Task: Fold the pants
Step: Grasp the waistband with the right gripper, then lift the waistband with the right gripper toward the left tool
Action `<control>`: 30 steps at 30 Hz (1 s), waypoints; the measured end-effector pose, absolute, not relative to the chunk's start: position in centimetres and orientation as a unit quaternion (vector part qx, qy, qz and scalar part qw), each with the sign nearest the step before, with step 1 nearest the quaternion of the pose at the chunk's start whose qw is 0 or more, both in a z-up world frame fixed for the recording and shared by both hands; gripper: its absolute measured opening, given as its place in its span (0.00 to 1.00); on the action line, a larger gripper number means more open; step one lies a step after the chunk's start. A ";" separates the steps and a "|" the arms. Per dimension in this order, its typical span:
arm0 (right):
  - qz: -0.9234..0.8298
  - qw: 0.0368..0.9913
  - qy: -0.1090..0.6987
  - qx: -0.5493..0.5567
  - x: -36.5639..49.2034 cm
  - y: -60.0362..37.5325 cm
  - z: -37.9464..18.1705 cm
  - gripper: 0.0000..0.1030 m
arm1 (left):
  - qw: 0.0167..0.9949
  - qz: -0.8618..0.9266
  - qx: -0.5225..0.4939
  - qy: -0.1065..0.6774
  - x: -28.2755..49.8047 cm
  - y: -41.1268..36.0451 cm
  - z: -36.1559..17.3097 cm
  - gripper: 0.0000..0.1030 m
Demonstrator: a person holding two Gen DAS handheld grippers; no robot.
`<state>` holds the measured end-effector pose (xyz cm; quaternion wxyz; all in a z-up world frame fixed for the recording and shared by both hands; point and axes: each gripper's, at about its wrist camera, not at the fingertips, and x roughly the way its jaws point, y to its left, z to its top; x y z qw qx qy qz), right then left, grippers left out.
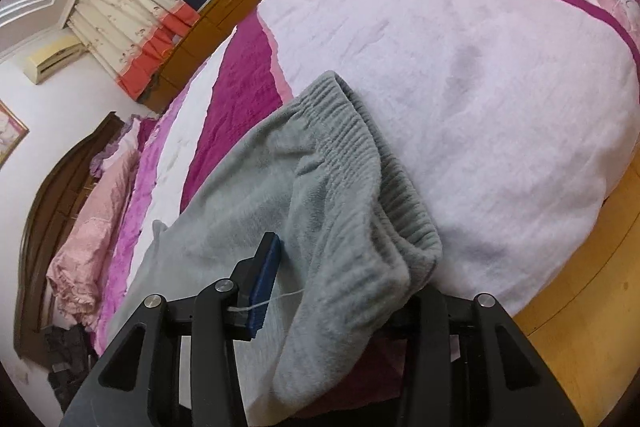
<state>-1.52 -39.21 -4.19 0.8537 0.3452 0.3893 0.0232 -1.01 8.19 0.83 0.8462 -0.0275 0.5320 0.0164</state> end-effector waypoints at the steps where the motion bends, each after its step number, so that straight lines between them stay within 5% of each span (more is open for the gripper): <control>1: 0.024 0.854 0.390 0.345 -1.5 -39.2 -4.2 0.33 | 0.846 0.016 -0.026 0.532 -1.0 8.1 0.8 0.61; 12: -0.004 0.848 0.393 0.354 -1.5 -38.7 -3.4 0.33 | 0.847 0.016 -0.023 0.531 -1.2 8.0 1.0 0.66; 19: -0.005 0.857 0.393 0.334 -1.8 -38.5 -2.1 0.12 | 0.850 0.025 -0.031 0.525 -1.6 8.6 1.5 0.66; 30: 0.028 0.885 0.372 0.278 -2.2 -36.5 2.2 0.06 | 0.858 0.030 -0.038 0.511 -2.2 9.2 2.6 0.66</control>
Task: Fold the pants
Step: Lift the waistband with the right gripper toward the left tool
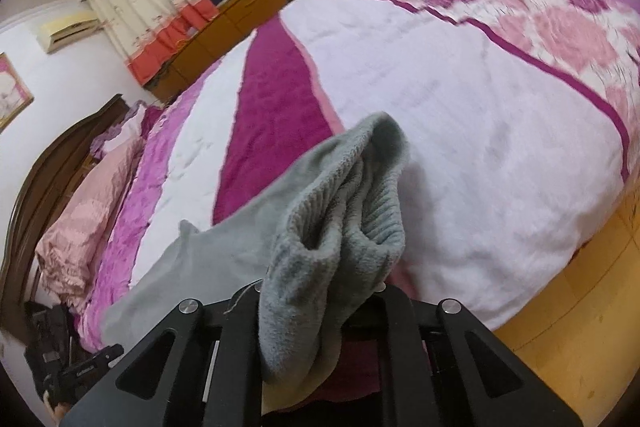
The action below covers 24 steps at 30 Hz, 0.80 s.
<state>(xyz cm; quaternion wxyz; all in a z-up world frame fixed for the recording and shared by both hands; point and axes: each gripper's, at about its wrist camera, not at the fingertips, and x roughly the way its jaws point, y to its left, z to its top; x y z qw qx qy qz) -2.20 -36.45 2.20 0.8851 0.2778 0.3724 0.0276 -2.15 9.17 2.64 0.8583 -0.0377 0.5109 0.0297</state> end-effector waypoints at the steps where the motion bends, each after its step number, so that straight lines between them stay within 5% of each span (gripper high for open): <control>1: 0.033 0.887 0.370 0.274 -2.2 -36.2 2.6 0.06 | 0.859 0.030 -0.038 0.510 -2.2 9.2 2.7 0.66; 24: 0.159 0.915 0.327 0.176 -2.4 -26.2 11.3 0.05 | 0.868 0.034 -0.061 0.492 -3.4 10.6 4.0 0.66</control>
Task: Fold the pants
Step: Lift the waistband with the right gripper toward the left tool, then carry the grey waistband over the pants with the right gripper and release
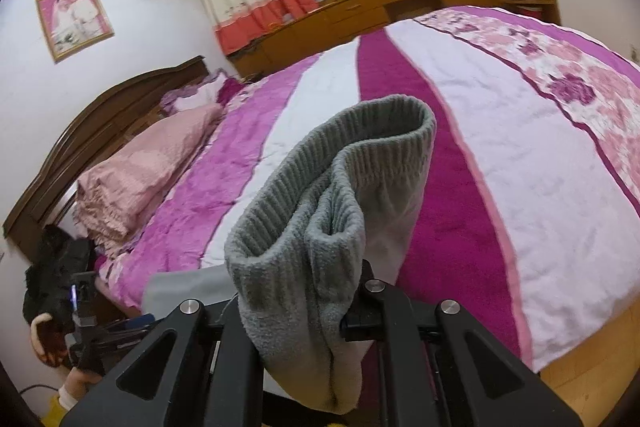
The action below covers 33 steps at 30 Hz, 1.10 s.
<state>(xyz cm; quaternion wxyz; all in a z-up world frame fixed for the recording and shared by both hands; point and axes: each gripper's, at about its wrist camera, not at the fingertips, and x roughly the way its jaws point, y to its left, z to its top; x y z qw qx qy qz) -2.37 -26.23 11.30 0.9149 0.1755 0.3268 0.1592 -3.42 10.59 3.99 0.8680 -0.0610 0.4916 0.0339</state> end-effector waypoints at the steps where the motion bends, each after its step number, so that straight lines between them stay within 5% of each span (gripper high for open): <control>1: 0.164 0.915 0.326 0.172 -2.2 -25.8 11.5 0.05 | 0.869 0.034 -0.063 0.490 -3.5 10.7 4.1 0.66; 33: 0.297 0.883 0.347 0.108 -0.4 -11.6 12.0 0.05 | 0.880 0.052 -0.081 0.465 -3.9 14.6 5.5 0.66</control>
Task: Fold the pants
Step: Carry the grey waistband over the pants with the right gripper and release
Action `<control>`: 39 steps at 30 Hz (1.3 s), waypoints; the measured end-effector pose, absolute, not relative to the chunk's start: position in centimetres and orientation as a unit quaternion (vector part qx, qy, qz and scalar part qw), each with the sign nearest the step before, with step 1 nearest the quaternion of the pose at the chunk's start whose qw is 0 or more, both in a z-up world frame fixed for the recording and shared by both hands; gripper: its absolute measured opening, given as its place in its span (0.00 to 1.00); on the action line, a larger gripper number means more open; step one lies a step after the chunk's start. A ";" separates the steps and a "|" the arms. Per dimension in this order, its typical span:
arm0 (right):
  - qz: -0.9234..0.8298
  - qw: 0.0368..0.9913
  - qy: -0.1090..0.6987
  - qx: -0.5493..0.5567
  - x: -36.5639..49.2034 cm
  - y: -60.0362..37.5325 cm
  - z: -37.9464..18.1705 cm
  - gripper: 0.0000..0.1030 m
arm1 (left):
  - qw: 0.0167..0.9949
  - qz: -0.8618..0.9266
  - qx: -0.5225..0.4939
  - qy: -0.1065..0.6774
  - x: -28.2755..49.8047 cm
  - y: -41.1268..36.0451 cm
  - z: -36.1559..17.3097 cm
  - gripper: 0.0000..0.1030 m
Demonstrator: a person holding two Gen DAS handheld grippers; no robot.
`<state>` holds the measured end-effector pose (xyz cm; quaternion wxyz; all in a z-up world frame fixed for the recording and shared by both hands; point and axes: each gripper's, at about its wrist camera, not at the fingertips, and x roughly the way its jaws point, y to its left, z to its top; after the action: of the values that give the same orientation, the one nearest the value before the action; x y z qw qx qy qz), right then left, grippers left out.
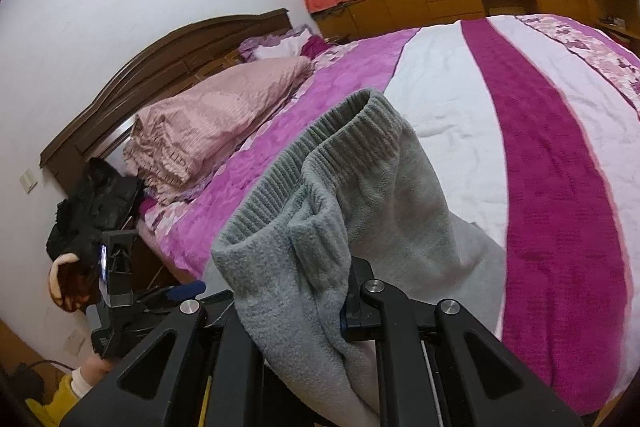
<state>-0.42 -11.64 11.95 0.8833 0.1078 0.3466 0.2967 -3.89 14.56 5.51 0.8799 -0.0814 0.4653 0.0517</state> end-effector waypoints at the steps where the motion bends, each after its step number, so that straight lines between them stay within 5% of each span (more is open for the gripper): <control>1: 0.299 0.881 0.349 0.108 -0.3 -11.2 11.8 0.05 | 0.880 0.053 -0.081 0.465 -3.9 14.7 5.5 0.66; 24: 0.330 0.845 0.421 0.017 0.8 -0.8 4.0 0.07 | 0.871 0.068 -0.112 0.474 -4.6 17.2 4.0 0.66; 32: 0.361 0.832 0.418 -0.045 -0.9 1.1 3.5 0.36 | 0.867 0.072 -0.117 0.479 -4.5 17.4 3.6 0.66; 39: 0.394 0.825 0.403 -0.048 -2.8 0.1 5.1 0.43 | 0.872 0.070 -0.110 0.472 -4.6 17.0 4.2 0.66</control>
<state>-2.76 0.10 5.08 0.8246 -0.0476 0.4028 0.3943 -4.58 17.03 4.18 0.8717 -0.1103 0.4723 0.0704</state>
